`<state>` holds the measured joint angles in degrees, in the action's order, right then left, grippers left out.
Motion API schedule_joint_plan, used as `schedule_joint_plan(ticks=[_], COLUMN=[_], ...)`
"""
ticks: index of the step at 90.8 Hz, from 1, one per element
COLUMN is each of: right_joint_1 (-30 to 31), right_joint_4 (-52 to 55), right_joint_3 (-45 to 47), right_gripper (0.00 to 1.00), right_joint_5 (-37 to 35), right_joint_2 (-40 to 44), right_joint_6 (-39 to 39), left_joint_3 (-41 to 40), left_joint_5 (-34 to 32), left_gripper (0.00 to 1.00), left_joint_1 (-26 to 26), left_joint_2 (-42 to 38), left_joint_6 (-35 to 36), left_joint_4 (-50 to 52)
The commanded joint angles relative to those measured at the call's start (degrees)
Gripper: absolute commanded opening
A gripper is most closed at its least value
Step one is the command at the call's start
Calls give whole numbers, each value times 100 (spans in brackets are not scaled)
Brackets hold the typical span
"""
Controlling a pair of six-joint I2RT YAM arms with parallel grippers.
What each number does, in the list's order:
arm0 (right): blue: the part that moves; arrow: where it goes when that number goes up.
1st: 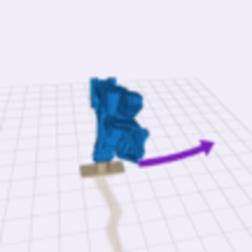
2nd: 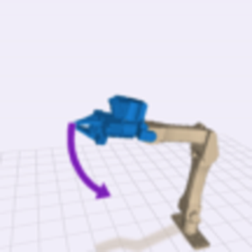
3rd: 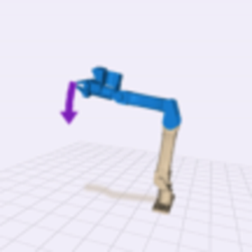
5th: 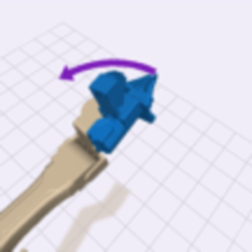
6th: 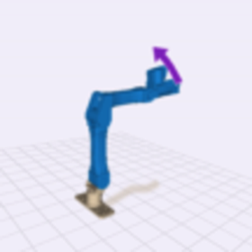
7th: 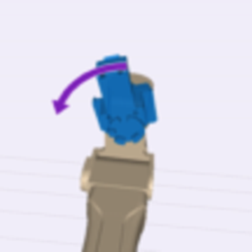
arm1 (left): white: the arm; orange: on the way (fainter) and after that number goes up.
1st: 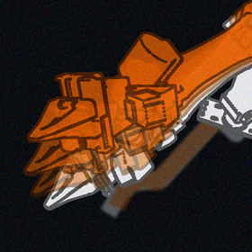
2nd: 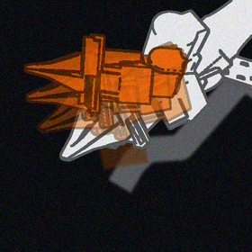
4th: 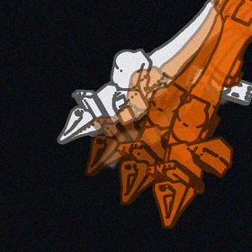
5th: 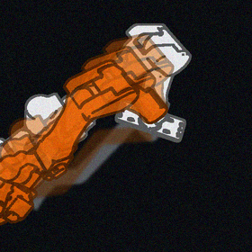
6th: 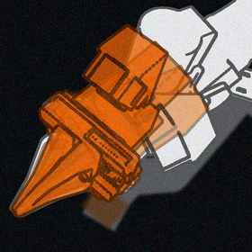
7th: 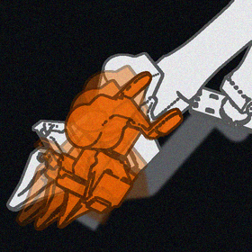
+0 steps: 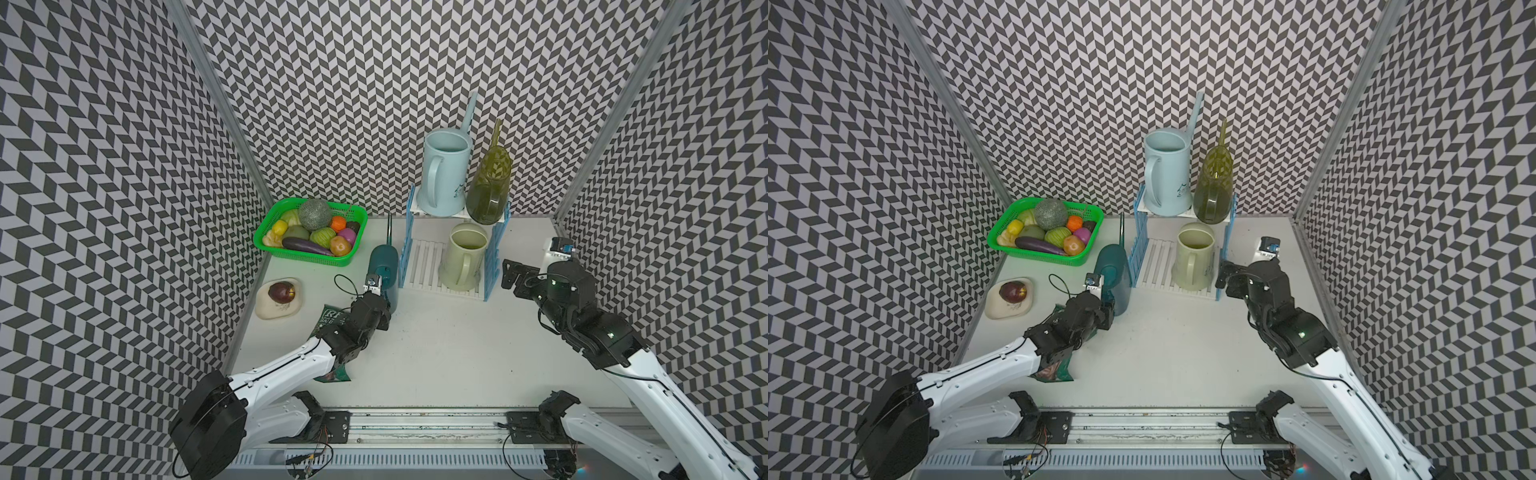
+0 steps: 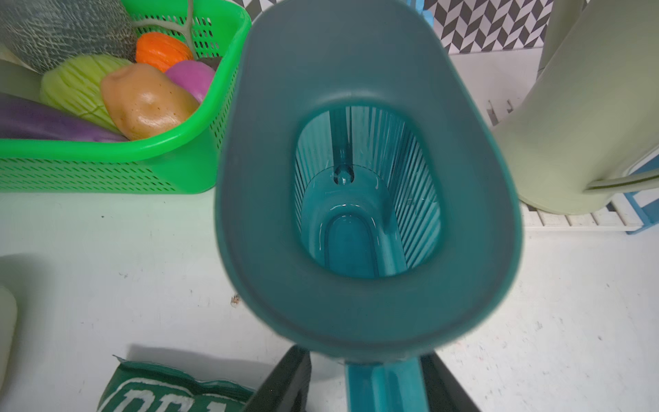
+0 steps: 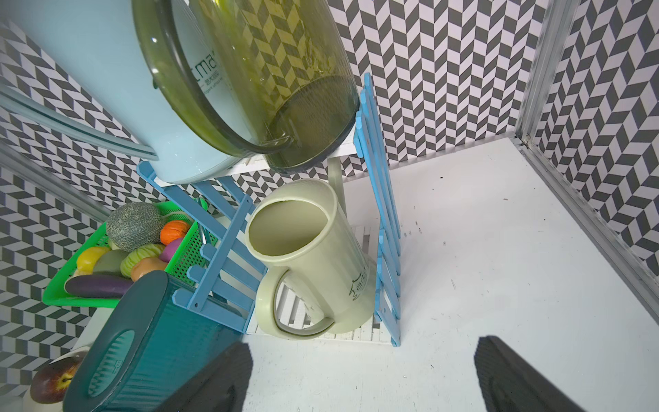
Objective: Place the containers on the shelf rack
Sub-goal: 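Pick up a container from the center of the board.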
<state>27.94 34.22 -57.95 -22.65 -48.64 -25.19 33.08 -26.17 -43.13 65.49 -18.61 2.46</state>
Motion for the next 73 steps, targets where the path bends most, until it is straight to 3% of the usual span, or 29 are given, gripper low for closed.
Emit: schedule_joint_plan(ticks=[1, 33, 54, 73], right_joint_1=[-25, -21, -26, -26], right_joint_4=[-208, -172, -126, -111], right_joint_3=[47, 65, 69, 98], right_gripper=[100, 100, 100, 100], right_joint_5=[15, -37, -45, -50], right_joint_2=[89, 96, 97, 131], right_joint_6=[-73, 38, 50, 47], left_joint_3=[-126, -701, -1059, -1203], left_joint_5=[-302, -189, -272, -333], left_gripper=[52, 50, 45, 31], left_joint_1=[-1, 170, 303, 342], left_joint_2=[122, 525, 880, 1054], left_joint_6=[476, 1238, 1228, 1280], left_joint_4=[-911, -2970, -3820, -4325])
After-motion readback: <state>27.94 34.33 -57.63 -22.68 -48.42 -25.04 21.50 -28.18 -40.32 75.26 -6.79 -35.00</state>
